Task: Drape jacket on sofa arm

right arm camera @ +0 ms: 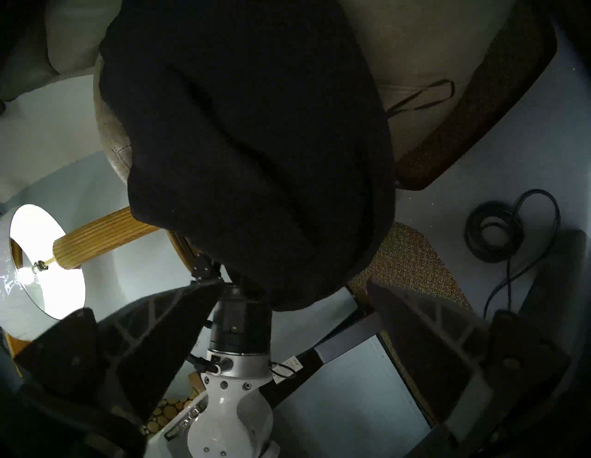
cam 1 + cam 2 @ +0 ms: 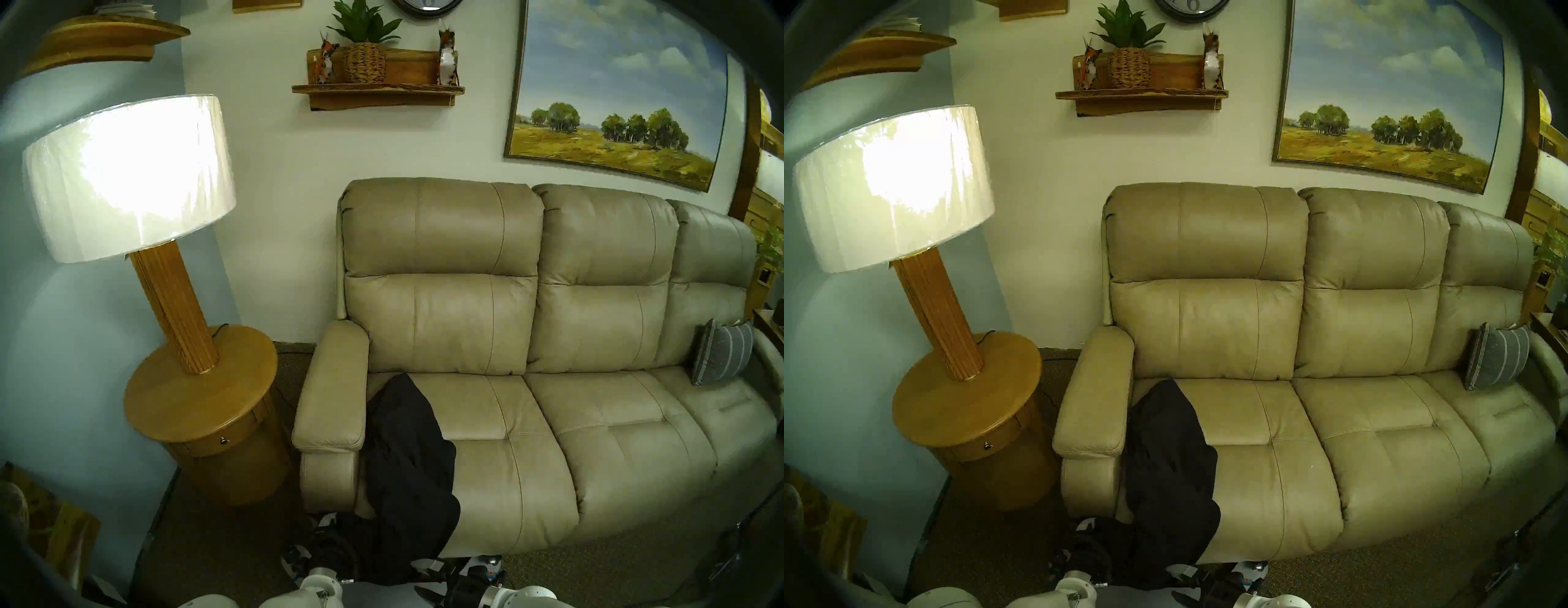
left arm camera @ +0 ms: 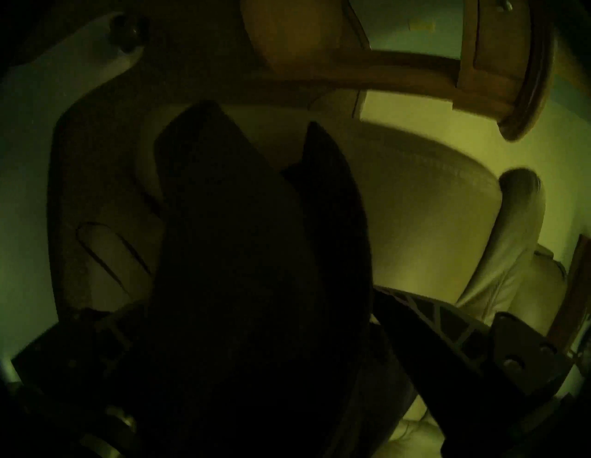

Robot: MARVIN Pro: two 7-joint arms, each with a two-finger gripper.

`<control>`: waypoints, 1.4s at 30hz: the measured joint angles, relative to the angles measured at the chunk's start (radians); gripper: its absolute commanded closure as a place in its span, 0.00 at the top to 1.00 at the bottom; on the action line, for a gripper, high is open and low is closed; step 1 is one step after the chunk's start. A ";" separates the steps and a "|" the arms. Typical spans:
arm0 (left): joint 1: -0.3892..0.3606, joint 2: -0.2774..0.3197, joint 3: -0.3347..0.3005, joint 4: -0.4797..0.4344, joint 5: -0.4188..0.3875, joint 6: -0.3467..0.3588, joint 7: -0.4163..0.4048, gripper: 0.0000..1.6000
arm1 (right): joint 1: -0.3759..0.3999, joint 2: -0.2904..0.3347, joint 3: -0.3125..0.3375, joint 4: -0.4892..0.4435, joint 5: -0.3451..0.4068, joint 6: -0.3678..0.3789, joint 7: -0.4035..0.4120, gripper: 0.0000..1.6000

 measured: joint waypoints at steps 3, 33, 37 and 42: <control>-0.019 -0.001 0.047 -0.023 0.029 0.012 0.023 1.00 | -0.003 0.004 0.002 0.000 0.002 0.002 0.008 1.00; -0.186 -0.078 -0.089 -0.215 -0.107 -0.173 0.089 0.00 | -0.008 0.017 -0.006 -0.011 0.006 0.017 0.057 1.00; -0.214 -0.079 -0.145 -0.263 -0.118 -0.201 0.073 0.00 | -0.009 0.017 -0.008 -0.012 0.006 0.019 0.058 1.00; -0.259 -0.061 -0.231 -0.330 -0.143 -0.257 0.062 0.00 | -0.011 0.017 -0.011 -0.012 0.007 0.021 0.060 1.00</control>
